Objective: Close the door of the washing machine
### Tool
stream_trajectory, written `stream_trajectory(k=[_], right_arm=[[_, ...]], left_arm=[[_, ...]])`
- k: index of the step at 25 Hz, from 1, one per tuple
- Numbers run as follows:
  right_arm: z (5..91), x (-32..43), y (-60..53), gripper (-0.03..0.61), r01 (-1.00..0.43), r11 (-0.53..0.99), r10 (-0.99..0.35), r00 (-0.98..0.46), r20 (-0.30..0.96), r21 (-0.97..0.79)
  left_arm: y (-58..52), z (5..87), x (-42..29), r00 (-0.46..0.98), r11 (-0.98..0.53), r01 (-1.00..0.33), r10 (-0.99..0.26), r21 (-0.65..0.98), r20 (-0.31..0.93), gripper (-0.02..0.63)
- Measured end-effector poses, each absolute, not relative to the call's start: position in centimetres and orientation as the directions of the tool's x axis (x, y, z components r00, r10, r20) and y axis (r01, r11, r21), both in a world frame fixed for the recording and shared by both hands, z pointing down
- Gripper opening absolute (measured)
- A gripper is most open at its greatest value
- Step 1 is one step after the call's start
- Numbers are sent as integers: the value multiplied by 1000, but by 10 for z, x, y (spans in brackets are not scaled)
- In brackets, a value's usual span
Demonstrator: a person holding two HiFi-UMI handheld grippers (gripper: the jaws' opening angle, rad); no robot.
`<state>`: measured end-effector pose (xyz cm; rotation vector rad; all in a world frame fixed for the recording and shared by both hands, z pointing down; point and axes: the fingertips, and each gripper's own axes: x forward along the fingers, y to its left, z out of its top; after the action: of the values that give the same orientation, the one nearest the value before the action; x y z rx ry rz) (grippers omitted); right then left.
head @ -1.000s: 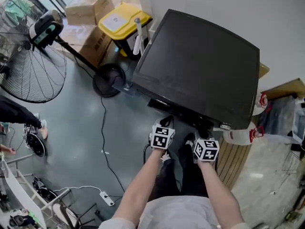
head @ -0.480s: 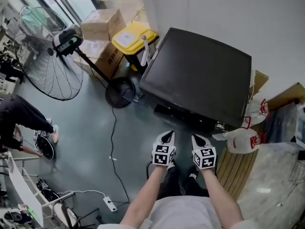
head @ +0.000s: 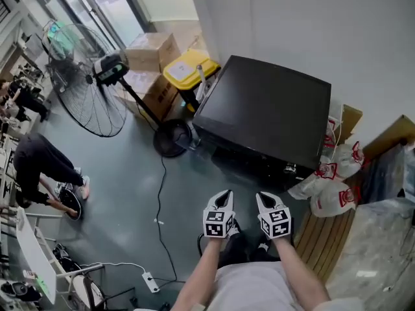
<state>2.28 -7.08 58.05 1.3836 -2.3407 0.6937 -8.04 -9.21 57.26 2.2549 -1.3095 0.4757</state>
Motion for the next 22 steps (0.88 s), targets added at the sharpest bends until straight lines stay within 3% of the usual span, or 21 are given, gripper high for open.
stream_trajectory(k=[22], right_arm=[[549,61,0,2,-830,524,-695,-545,469,-189]], left_arm=[[-24,542,-36,428,-402,-901,-773,160,468,-2]])
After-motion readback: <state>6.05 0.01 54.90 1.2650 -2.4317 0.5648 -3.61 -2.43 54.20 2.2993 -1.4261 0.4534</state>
